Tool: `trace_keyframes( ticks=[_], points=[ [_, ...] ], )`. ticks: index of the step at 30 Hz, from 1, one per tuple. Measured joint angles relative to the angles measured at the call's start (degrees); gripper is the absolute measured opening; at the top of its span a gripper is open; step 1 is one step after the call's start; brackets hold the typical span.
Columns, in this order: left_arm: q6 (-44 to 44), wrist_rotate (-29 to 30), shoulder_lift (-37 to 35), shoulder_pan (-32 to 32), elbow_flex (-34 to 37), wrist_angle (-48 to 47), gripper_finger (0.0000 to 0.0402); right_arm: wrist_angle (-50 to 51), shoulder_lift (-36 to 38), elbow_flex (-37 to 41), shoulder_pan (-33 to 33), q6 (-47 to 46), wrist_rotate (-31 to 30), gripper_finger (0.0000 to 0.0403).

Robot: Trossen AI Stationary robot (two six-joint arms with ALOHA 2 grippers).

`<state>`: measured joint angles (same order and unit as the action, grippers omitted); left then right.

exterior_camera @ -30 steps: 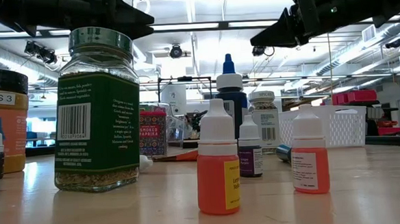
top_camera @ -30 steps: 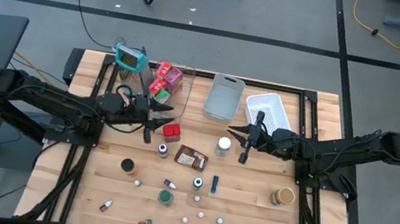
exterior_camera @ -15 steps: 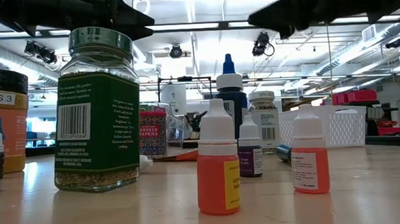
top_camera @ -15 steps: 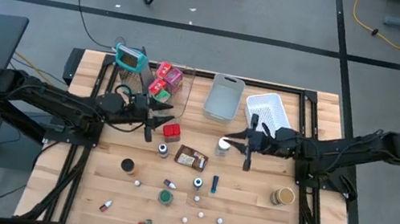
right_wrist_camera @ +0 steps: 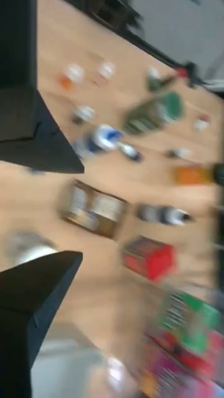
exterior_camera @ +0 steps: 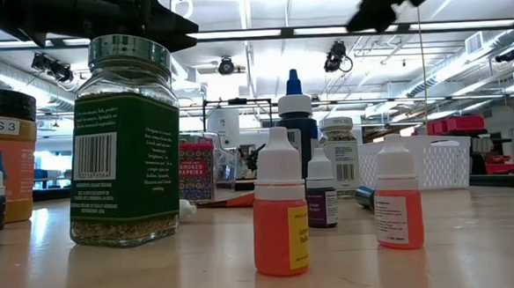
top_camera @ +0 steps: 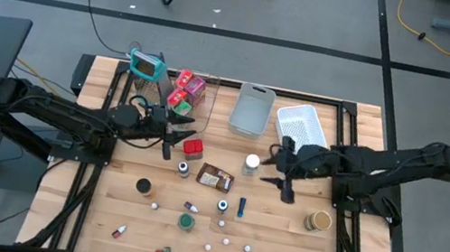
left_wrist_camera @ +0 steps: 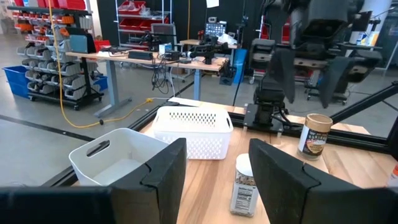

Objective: Pick & Place Kitchen Items
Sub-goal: Put the gold spice bottle into the white bin

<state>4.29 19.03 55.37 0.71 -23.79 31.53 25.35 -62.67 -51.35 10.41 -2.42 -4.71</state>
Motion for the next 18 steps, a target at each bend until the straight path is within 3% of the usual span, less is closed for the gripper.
trace_keyframes(
  ticks=[12,18],
  points=[
    [0.0,0.0,0.0,0.0,0.0,-1.2,0.0183,25.2,-0.4,-3.4,12.5,-31.1,5.9,0.0284],
    [0.0,0.5,0.0,0.0,0.0,-1.0,0.0183,33.6,-1.4,-3.4,18.6,-38.9,9.9,0.0288]
  ],
)
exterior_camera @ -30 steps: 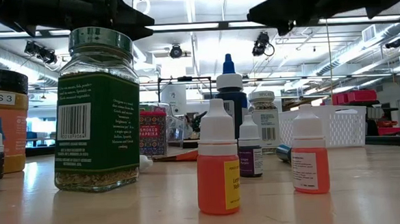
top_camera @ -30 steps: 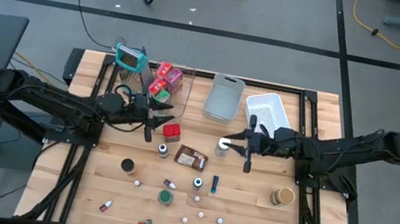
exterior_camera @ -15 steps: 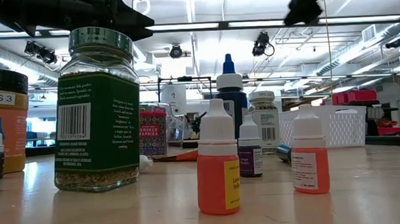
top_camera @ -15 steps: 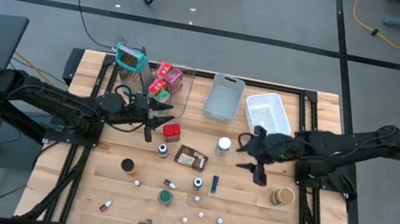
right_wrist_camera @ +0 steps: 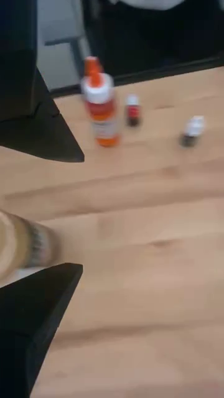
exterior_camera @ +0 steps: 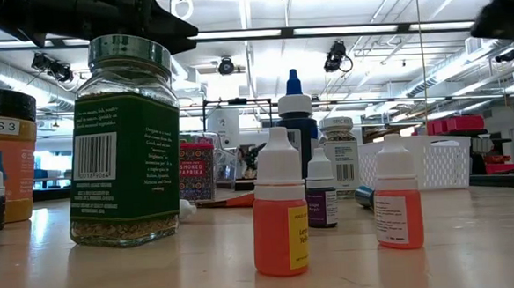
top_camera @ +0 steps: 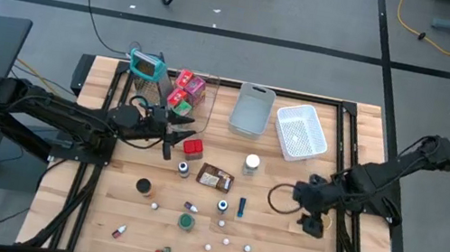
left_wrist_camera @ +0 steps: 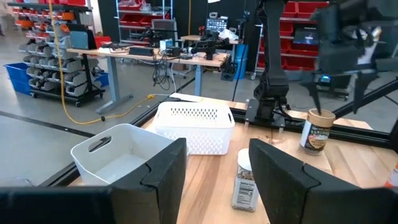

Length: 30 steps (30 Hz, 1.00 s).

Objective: Pick & Place Kitchen Items
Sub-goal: Put the gold spice bottle into the white bin

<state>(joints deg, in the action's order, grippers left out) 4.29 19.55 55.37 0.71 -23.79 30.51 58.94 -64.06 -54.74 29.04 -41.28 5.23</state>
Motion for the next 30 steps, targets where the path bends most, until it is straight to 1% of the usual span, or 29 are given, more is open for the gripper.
trace_keyframes(
  ticks=[3,6,9,12,15,21,26,30],
  points=[
    [-0.6,0.7,0.0,-0.1,0.0,0.2,0.0183,1.8,-1.4,0.0,2.5,-2.7,2.2,0.0288],
    [-2.8,0.8,0.0,-0.2,0.0,1.1,0.0183,3.0,-3.1,0.0,4.3,-5.3,2.8,0.0288],
    [-5.0,0.8,0.0,-0.2,0.0,3.0,0.0183,4.7,-5.2,0.0,5.9,-5.8,1.8,0.0288],
    [-8.0,0.8,0.0,-0.2,0.0,5.0,0.0183,8.0,-7.7,0.0,6.6,-3.7,0.0,0.0288],
    [-10.2,0.8,0.0,-0.2,0.0,7.6,0.0183,10.7,-9.9,0.0,6.9,-3.3,-0.1,0.0288],
    [-12.8,0.8,0.0,-0.2,0.0,10.0,0.0183,11.1,-13.0,0.0,8.1,-5.5,5.0,0.0288],
    [-14.1,0.8,0.0,-0.2,0.0,10.6,0.0183,11.6,-14.1,0.0,10.0,-9.5,5.3,0.0290],
    [-14.5,0.8,0.0,-0.2,0.0,10.6,0.0183,11.8,-14.3,0.0,11.0,-11.4,5.3,0.0305]
  ],
)
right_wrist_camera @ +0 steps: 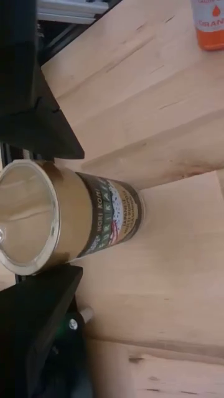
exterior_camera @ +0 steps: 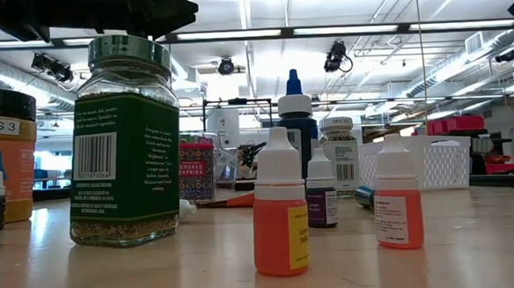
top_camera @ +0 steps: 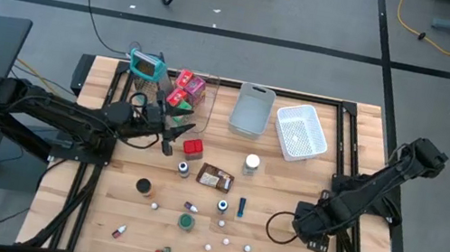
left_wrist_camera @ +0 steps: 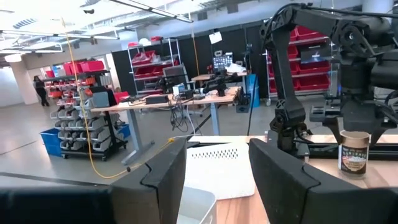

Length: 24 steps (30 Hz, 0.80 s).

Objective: Pick & Place Kitchen Items
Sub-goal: Put the gold spice bottle into the white bin

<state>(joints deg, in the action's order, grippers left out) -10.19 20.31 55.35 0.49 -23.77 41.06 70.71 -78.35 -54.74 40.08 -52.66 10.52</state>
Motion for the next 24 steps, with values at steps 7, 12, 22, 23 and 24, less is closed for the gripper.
trace_keyframes(
  ticks=[7,12,22,23,24],
  points=[
    [0.3,0.0,0.0,0.0,0.0,0.0,0.0183,2.8,0.0,0.0,2.2,-1.2,3.8,0.0343],
    [0.5,0.0,0.0,0.0,0.0,0.0,0.0183,3.1,0.0,0.0,3.7,-2.4,4.0,0.0354],
    [0.9,0.0,0.0,0.0,0.0,0.0,0.0183,1.6,0.0,1.2,4.0,-3.1,4.0,0.0317],
    [0.9,0.0,0.0,0.0,0.0,0.0,0.0183,0.9,0.1,1.8,4.0,-3.9,4.2,0.0311],
    [0.9,0.0,0.0,0.0,0.0,0.0,0.0183,0.2,0.2,2.5,4.0,-4.6,4.6,0.0305]
  ],
)
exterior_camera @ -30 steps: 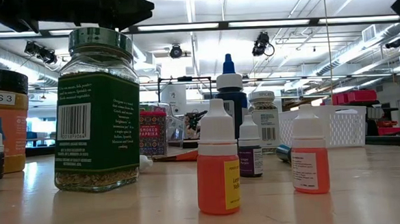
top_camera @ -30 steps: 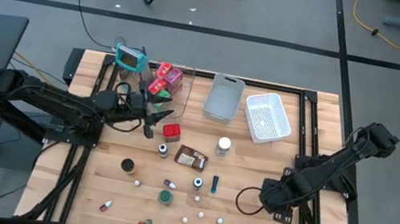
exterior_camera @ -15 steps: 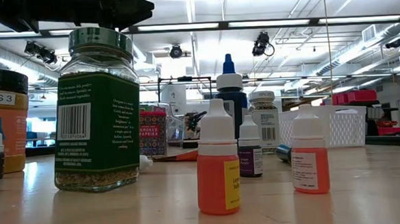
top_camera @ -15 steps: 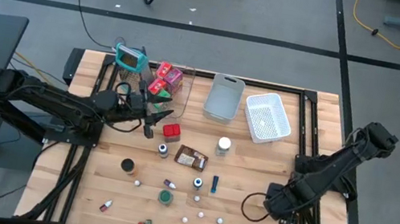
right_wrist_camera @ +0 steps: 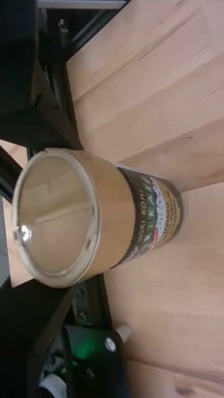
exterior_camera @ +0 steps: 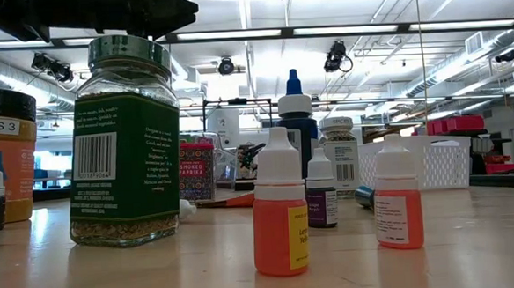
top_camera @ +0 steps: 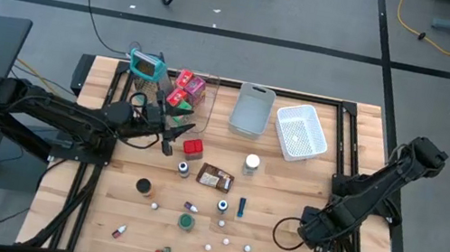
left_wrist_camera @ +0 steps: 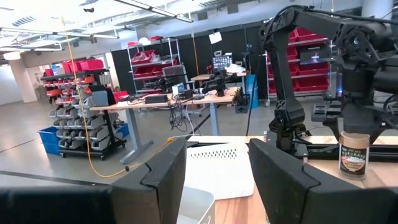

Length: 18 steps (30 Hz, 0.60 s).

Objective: Pick & Place Kitchen Items
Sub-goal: Put the gold spice bottle into the white bin

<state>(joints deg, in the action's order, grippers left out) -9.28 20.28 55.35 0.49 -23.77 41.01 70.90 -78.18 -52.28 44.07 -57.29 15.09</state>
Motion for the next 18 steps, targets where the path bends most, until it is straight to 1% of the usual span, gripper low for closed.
trace_keyframes(
  ticks=[4,7,9,11,14,18],
  points=[
    [0.0,0.0,0.0,0.0,0.0,0.0,0.0183,-1.1,0.1,0.9,0.0,-3.0,0.1,0.0289],
    [0.0,0.0,0.0,0.0,0.0,0.0,0.0183,-1.2,0.2,0.9,-0.2,-3.9,-0.6,0.0291],
    [0.0,0.0,0.0,0.0,0.0,0.0,0.0183,-1.3,0.1,0.4,-0.3,-3.3,-2.4,0.0293],
    [0.0,0.0,0.0,0.0,0.0,0.0,0.0183,-1.7,0.1,-0.6,-0.9,-2.6,-5.7,0.0294],
    [0.0,0.0,0.0,0.0,0.0,0.0,0.0183,-0.9,-0.2,-2.6,-2.3,-1.2,-13.6,0.0291],
    [0.0,0.0,0.0,0.0,0.0,0.0,0.0183,1.9,-0.2,-6.7,-5.5,4.4,-23.3,0.0291]
  ],
)
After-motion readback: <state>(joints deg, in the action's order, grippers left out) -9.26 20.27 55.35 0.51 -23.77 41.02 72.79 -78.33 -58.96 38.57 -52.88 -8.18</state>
